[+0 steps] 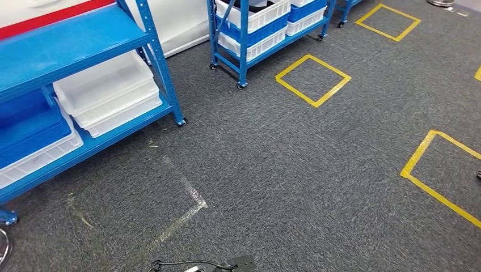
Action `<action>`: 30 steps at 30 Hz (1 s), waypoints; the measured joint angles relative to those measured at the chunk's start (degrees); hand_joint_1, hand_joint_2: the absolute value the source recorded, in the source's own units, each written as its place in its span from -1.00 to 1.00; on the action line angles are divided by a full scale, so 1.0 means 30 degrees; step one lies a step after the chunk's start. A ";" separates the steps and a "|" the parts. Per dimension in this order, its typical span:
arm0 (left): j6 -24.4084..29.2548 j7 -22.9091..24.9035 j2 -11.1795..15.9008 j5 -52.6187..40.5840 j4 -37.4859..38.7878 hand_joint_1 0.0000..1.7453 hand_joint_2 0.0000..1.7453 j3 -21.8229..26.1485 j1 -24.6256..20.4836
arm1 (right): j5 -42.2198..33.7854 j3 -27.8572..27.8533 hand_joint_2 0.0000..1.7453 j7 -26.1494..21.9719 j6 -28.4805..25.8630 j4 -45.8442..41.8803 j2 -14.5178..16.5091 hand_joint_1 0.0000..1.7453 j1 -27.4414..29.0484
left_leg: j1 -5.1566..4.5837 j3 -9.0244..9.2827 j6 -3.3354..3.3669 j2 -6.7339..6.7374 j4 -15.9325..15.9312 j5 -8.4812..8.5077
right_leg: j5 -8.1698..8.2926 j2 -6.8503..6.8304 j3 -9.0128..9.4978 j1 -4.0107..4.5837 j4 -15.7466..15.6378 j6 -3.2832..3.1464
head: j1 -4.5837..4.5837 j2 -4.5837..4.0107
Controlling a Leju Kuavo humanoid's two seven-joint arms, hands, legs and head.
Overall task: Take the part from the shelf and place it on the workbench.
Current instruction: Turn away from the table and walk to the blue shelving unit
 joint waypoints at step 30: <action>0.1250 -0.0113 0.0844 0.1875 0.0026 -1.00 -1.00 0.0989 -0.1444 | 0.0938 0.1301 -1.00 -0.1060 0.0392 0.0038 0.0137 -1.00 -0.0095 | 0.0019 -0.0221 0.0017 0.0235 0.0098 0.0182 | 0.0036 0.0001 0.0199 -0.0006 -0.0283 0.0010 | -0.0036 0.0000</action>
